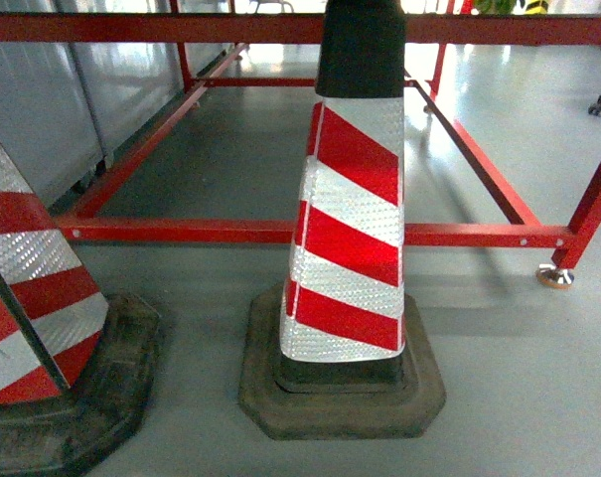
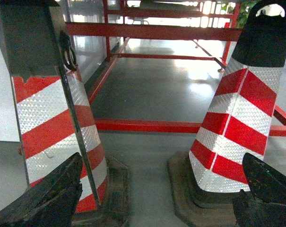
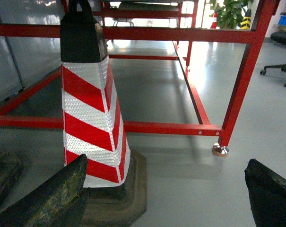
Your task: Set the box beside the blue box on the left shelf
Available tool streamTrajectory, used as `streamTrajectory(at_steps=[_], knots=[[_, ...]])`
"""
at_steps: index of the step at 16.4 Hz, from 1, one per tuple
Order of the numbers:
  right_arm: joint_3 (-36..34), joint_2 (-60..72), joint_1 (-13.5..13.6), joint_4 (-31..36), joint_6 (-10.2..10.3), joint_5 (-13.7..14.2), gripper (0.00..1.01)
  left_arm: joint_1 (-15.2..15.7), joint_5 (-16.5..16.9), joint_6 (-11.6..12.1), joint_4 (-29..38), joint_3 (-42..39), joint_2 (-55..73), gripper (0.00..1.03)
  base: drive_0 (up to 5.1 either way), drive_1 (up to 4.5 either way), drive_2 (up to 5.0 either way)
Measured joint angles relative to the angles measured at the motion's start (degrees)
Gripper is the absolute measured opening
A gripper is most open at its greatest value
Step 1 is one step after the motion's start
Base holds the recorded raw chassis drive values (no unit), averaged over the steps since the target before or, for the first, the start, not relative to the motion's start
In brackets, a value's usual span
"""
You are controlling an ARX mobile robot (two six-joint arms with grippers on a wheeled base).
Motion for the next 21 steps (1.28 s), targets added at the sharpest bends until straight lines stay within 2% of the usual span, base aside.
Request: streamTrajectory(at_steps=[21], knots=[[0.0,0.0,0.0,0.0,0.0,0.0,0.98,0.0,0.0,0.0,0.0,0.0,0.0,0.98,0.0,0.0,0.0]])
